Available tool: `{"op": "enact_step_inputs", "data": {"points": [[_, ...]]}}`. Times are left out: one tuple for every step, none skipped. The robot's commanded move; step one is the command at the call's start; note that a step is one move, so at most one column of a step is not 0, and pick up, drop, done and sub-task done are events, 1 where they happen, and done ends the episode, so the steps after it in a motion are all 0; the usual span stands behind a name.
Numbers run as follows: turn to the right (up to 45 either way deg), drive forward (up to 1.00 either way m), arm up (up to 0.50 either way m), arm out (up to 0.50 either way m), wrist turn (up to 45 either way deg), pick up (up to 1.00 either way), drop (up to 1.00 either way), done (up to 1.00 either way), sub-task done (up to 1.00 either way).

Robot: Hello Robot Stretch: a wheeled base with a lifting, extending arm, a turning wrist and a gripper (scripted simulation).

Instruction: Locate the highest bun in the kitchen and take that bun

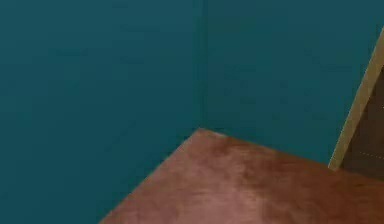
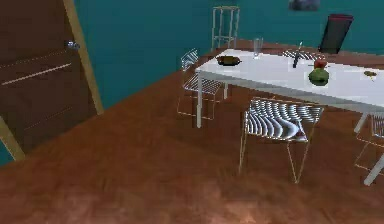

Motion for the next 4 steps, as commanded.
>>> {"op": "enact_step_inputs", "data": {"points": [[45.0, 0.0, 0.0, 0.0, 0.0, 0.0, 0.0, 0.0, 0.0], [30.0, 0.0, 0.0, 0.0, 0.0, 0.0, 0.0, 0.0, 0.0], [0.0, 1.0, 0.0, 0.0, 0.0, 0.0, 0.0, 0.0, 0.0], [0.0, 1.0, 0.0, 0.0, 0.0, 0.0, 0.0, 0.0, 0.0]]}}
